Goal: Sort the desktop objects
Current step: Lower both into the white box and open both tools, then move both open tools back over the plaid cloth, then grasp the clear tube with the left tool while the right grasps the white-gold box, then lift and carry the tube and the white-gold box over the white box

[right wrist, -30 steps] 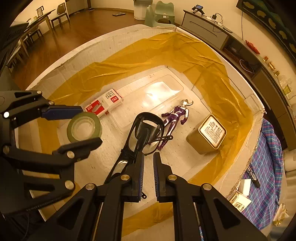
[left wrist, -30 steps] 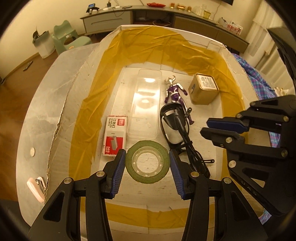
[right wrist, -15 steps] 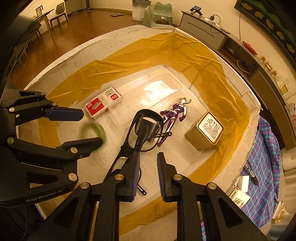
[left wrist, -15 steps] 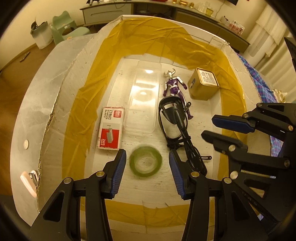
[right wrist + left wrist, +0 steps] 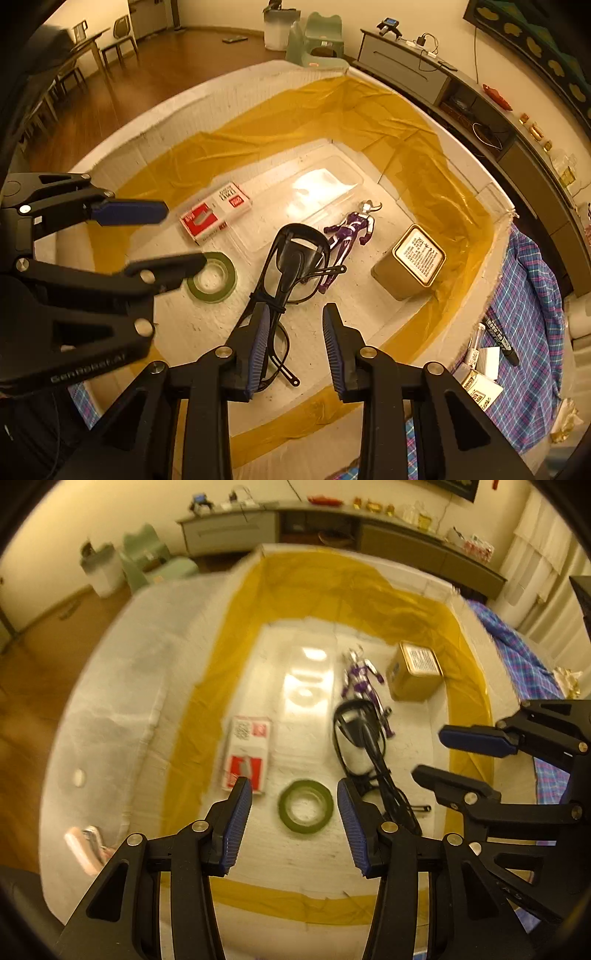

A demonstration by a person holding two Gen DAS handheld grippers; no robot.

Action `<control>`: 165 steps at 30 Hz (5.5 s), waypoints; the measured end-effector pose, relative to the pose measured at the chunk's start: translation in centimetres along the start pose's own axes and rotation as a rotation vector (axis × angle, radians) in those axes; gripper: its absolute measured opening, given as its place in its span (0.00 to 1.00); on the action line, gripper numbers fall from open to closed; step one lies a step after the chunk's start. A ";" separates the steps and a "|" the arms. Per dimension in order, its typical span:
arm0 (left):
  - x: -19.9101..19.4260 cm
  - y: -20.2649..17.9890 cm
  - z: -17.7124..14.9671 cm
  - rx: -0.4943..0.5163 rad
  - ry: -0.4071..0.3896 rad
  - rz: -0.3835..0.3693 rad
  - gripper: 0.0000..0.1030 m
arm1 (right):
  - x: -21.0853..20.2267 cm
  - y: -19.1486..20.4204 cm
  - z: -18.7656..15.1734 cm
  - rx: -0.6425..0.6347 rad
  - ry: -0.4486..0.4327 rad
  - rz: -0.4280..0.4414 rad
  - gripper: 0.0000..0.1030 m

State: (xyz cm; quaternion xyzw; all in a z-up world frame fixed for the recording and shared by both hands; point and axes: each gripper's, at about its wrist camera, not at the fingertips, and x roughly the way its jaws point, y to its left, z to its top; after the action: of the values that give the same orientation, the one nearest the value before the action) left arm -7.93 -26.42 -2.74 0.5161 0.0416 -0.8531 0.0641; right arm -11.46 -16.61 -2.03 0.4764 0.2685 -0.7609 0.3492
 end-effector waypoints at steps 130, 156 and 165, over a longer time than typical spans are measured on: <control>-8.5 -22.0 -4.0 0.135 -0.270 -0.076 0.18 | -11.7 -11.7 -21.7 0.367 -0.374 0.109 0.23; -12.6 -10.3 -4.6 -0.055 -0.335 -0.264 0.18 | -16.4 -3.9 -15.5 0.294 -0.431 0.047 0.23; -12.4 -6.3 -3.3 -0.104 -0.355 -0.271 0.18 | -16.2 -2.7 -11.8 0.246 -0.411 0.018 0.23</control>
State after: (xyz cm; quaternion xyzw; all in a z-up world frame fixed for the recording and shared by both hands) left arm -0.31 -18.93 6.74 0.3435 0.1426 -0.9281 -0.0183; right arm -2.30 -1.72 8.24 0.3527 0.0929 -0.8658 0.3426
